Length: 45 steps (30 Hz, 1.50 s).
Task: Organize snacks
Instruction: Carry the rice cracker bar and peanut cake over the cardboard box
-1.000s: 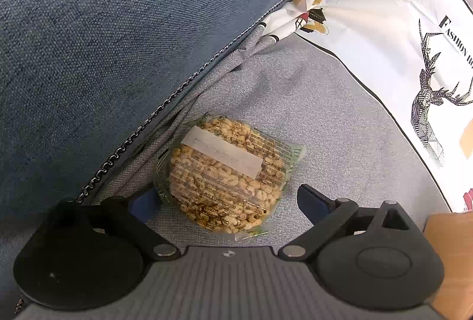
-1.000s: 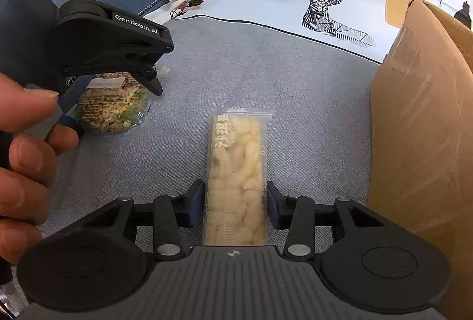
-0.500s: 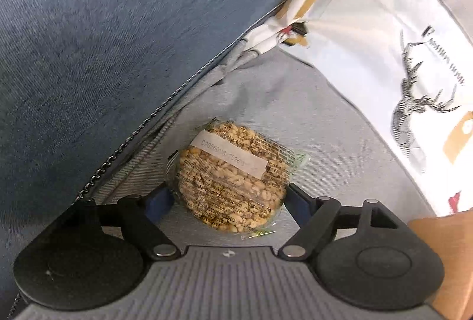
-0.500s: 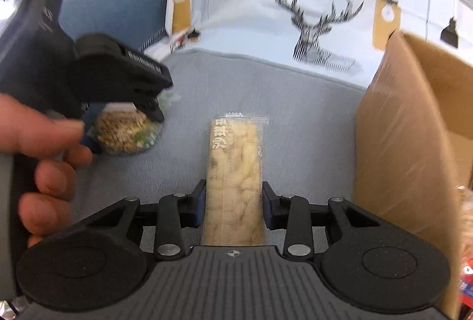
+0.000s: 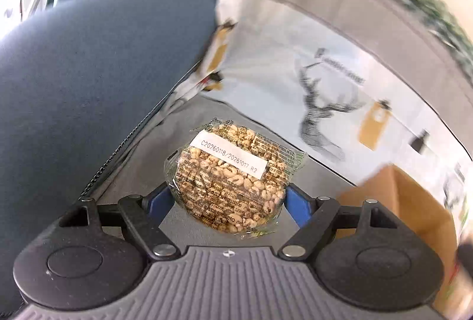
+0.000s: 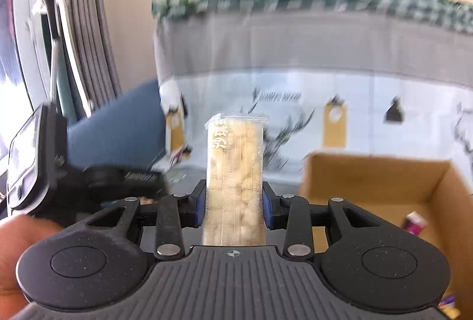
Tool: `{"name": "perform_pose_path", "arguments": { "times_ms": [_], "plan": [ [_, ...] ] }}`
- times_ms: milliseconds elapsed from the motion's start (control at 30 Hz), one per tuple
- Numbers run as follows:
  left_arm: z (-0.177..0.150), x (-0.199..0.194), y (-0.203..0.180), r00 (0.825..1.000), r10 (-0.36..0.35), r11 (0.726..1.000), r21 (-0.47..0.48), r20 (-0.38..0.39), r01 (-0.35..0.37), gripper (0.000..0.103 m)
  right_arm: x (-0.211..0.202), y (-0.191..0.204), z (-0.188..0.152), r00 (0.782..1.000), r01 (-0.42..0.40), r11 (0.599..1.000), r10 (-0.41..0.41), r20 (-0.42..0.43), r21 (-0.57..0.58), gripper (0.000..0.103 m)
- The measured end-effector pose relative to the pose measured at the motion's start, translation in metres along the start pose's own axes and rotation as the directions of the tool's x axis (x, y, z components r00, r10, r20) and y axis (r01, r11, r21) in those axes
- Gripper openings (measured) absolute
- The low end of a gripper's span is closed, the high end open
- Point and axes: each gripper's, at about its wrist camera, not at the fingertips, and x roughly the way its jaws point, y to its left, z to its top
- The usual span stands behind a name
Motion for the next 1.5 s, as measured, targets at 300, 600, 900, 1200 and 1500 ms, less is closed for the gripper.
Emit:
{"name": "perform_pose_path", "arguments": {
  "times_ms": [300,600,900,1200,1500],
  "plan": [
    [-0.070,-0.076,-0.068,0.971,-0.212,0.963,0.192,0.111,0.188,0.084,-0.075,-0.078,-0.030,0.977,0.146,0.987,-0.154,0.146,0.064,0.038],
    [-0.087,-0.078,-0.131,0.942,-0.309,0.930,0.251,0.135,0.269,0.084,-0.102,-0.125,-0.046,0.959,0.229,0.973,-0.230,0.165,0.028,0.038],
    [-0.102,-0.077,-0.173,0.912,-0.379,0.893,0.320,0.156,0.316,0.084,-0.105,-0.154,-0.050,0.953,0.249,0.966,-0.258,0.159,0.072,0.038],
    [-0.110,-0.074,-0.192,0.889,-0.430,0.865,0.355,0.158,0.355,0.084,-0.101,-0.153,-0.048,0.955,0.242,0.969,-0.248,0.164,0.058,0.038],
    [-0.115,-0.076,-0.198,0.864,-0.478,0.837,0.379,0.158,0.394,0.085,-0.105,-0.158,-0.050,0.952,0.248,0.966,-0.257,0.166,0.072,0.038]
  ]
}}
